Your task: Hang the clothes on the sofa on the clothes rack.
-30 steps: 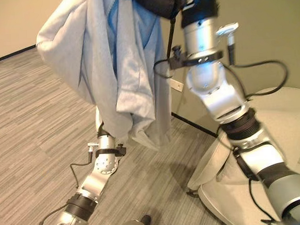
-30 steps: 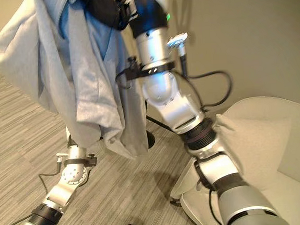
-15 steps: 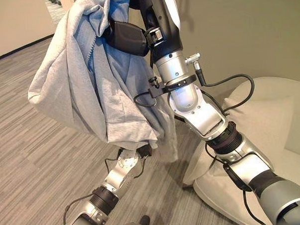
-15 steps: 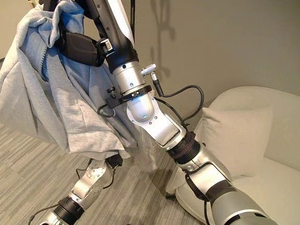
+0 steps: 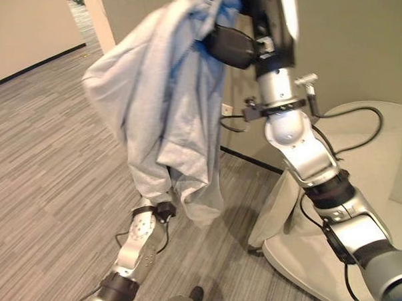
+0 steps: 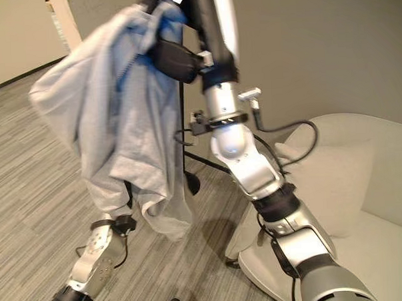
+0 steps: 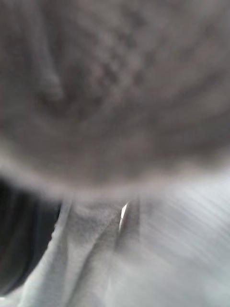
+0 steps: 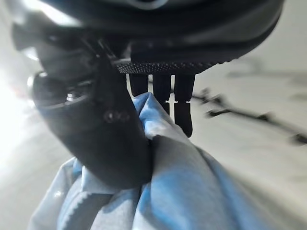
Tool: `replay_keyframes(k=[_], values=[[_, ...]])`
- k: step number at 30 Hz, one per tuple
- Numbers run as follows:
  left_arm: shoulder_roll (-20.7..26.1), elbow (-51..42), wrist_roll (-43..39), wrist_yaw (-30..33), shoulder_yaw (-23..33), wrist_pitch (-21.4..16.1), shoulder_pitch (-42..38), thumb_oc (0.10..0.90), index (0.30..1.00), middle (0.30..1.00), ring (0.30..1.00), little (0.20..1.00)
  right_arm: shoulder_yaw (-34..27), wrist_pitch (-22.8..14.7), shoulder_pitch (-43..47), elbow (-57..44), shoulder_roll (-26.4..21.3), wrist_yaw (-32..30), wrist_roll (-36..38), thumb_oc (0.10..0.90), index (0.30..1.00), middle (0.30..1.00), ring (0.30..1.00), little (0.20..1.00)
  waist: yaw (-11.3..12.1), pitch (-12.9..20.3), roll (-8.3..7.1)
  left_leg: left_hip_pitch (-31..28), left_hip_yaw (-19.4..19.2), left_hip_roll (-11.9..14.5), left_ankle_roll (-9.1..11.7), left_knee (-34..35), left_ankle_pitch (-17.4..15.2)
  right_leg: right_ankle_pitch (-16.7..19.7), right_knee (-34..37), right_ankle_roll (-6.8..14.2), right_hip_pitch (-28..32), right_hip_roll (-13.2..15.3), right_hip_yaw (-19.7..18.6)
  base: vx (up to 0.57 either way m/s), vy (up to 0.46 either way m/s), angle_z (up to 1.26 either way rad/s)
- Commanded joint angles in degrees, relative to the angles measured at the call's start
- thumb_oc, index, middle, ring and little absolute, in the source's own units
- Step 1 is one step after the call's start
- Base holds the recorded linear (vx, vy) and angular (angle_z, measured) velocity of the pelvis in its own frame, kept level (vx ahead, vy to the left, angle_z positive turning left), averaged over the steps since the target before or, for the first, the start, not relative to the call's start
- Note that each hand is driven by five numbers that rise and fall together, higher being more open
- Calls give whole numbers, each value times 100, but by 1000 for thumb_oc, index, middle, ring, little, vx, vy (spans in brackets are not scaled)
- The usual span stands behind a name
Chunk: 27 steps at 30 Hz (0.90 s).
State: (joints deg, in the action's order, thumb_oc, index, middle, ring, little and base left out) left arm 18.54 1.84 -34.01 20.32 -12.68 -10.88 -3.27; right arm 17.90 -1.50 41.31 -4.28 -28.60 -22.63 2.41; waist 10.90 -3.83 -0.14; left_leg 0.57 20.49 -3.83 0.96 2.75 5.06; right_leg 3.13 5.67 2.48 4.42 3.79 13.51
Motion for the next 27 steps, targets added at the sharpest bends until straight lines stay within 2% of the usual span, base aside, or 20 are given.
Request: replay_keyframes(k=[1,5,7,8,9,10,13,14,15,18,19,20,24,27], values=[[401,-633,1027,240,764,-505,-120,400,300,300,300,300,-752,-547,18,-519,-208,-51,-163,400,300,300,300,300,42,763,-143,183,586,-87,-21,225,-213,-763,-295,-296,199,-188,-375,-35,-49,16],[672,-842,1866,467,1368,-434,-28,400,300,300,300,300,-1082,-704,-572,-646,-387,168,-124,400,300,300,300,300,40,806,-147,257,587,-74,24,225,-208,-690,-131,-298,211,-225,-342,-15,-26,6],[873,-918,2528,603,1693,-357,-60,400,300,300,300,300,-1222,-799,-905,-715,-482,360,-145,400,300,300,300,300,18,818,-154,290,567,-54,40,225,-222,-653,-67,-296,205,-243,-365,0,0,0],[1175,-945,3318,773,1994,-289,-110,400,300,300,300,300,-1320,-944,-1179,-806,-648,587,-235,400,300,300,300,300,-14,821,-159,311,522,-25,52,225,-234,-640,-67,-286,167,-257,-395,0,0,0],[1172,-951,3352,789,1986,-282,-109,400,300,300,300,300,-1336,-951,-1196,-818,-639,600,-235,400,300,300,300,300,-7,826,-167,314,515,-22,53,225,-236,-638,-67,-287,161,-260,-402,-1,20,-3],[1524,-952,4196,890,2238,-229,-137,400,300,300,300,300,-1557,-1091,-1579,-1026,-853,811,-395,400,300,300,300,300,-37,822,-175,337,489,-5,56,225,-263,-632,-67,-270,126,-263,-438,12,33,-6],[1809,-940,4802,1037,2490,-234,-85,400,300,300,300,300,-1784,-1125,-2029,-1120,-1035,909,-782,400,300,300,300,300,-58,821,-186,355,453,7,43,225,-287,-626,-67,-250,85,-257,-479,21,40,-9],[2002,-916,5221,1139,2670,-248,-26,400,300,300,300,300,-1993,-1143,-2383,-1213,-1152,922,-1206,400,300,300,300,300,-88,820,-195,362,435,4,27,225,-314,-619,-67,-225,63,-241,-507,37,58,-9],[2004,-915,5225,1142,2661,-249,-25,400,300,300,300,300,-2002,-1140,-2400,-1223,-1147,923,-1209,400,300,300,300,300,-81,827,-200,364,433,4,27,225,-315,-620,-67,-224,61,-240,-509,68,106,-8],[2220,-688,5658,1371,2665,-189,-259,400,300,300,300,300,-2047,-954,-2592,-1052,-1346,687,-2132,400,300,300,300,300,-120,827,-242,373,382,-15,-45,225,-392,-597,-67,-153,6,-174,-556,60,111,-7],[2220,-661,5672,1390,2645,-189,-287,400,300,300,300,300,-2031,-947,-2574,-1036,-1340,662,-2172,400,300,300,300,300,-111,824,-242,376,375,-17,-51,225,-394,-597,-67,-148,1,-170,-563,80,161,-8],[2334,-524,5932,1549,2572,-135,-450,400,300,300,300,300,-1961,-845,-2503,-939,-1468,506,-2689,400,300,300,300,300,-128,821,-238,357,306,-29,-146,225,-460,-584,-67,-92,-11,-116,-619,108,210,-9],[2434,-305,6257,1814,2322,-27,-827,400,300,300,300,300,-1820,-589,-2227,-761,-1369,186,-3225,400,300,300,300,300,-106,811,-233,270,185,-100,-339,225,-558,-571,-67,26,5,38,-789,111,236,-18],[2562,-2,6599,1968,1926,134,-1334,400,300,300,300,300,-1818,-220,-2047,-549,-1271,-87,-3853,400,300,300,300,300,-160,821,-155,83,151,-331,-628,177,-696,-552,-317,84,57,360,-933,213,412,-22]])
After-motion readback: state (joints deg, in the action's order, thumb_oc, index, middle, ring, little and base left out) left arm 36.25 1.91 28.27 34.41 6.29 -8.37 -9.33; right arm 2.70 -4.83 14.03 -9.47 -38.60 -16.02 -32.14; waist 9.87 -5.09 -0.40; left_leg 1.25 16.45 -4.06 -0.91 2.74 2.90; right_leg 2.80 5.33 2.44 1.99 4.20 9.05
